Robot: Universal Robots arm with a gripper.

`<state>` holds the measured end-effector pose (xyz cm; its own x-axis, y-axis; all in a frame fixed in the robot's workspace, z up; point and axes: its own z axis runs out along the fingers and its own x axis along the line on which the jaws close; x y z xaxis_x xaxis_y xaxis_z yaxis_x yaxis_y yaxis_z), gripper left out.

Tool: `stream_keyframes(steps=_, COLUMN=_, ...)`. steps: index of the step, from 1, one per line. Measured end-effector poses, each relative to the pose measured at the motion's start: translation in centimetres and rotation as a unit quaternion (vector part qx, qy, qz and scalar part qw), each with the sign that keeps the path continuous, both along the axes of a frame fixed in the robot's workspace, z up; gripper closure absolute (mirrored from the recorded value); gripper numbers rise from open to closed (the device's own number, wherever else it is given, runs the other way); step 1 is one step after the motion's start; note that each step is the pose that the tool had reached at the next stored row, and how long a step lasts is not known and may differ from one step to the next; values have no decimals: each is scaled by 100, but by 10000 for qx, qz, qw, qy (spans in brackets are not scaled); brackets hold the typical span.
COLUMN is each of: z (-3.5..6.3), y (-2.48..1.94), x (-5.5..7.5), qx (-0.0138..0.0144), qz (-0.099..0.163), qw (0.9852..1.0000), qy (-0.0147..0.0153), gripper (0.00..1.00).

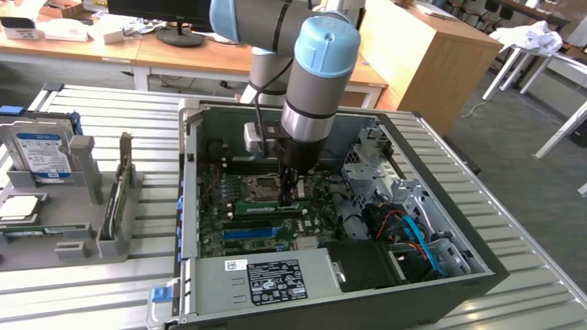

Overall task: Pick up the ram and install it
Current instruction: 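Insert the ram into the slot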

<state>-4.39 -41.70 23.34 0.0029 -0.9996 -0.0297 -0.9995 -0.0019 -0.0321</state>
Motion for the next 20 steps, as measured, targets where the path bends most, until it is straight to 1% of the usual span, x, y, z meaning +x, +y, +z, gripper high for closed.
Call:
stream_keyframes(steps=3, z=-1, y=0, x=-10, qx=2, qz=0, qw=10000, qy=-32, gripper=88)
stream_keyframes(steps=5, z=3, y=0, x=-11, qx=3, qz=0, qw=10000, qy=-39, gripper=88)
stream_keyframes(steps=12, z=11, y=0, x=-12, qx=1, qz=-1, qw=10000, qy=-38, gripper=88)
stream_keyframes(steps=20, z=23, y=0, x=-12, qx=2, qz=-3, qw=10000, qy=-22, gripper=88)
